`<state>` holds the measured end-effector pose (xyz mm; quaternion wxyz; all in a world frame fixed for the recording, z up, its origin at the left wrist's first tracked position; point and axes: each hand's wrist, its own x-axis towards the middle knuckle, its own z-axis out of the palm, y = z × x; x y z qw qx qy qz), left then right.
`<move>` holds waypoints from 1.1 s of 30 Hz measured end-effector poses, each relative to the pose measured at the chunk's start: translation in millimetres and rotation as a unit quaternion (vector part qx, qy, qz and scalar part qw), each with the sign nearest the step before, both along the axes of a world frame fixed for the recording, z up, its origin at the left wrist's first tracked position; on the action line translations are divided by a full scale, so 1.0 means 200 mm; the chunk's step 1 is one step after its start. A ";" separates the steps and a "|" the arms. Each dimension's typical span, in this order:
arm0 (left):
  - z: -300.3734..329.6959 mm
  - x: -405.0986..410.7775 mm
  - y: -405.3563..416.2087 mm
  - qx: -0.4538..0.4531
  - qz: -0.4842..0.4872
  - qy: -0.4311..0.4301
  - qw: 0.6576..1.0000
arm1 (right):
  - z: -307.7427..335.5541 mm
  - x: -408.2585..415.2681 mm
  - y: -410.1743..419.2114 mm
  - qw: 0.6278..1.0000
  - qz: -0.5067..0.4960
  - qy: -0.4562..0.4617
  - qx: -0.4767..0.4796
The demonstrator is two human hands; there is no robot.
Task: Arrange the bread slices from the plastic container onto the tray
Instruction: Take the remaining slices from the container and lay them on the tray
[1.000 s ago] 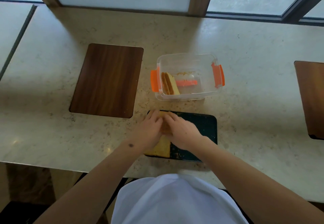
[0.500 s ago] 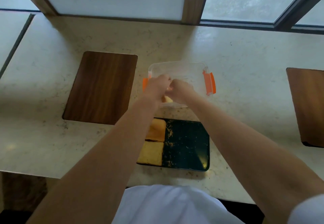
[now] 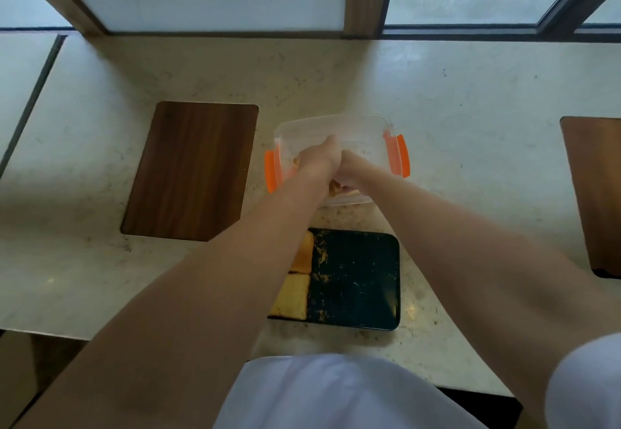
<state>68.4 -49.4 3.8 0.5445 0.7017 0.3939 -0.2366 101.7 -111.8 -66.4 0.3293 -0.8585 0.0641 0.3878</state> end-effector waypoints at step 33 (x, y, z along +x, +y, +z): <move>-0.29 0.07 0.15 0.163 -0.283 0.016 0.945 | -0.10 0.04 -0.15 0.968 -0.194 0.092 0.126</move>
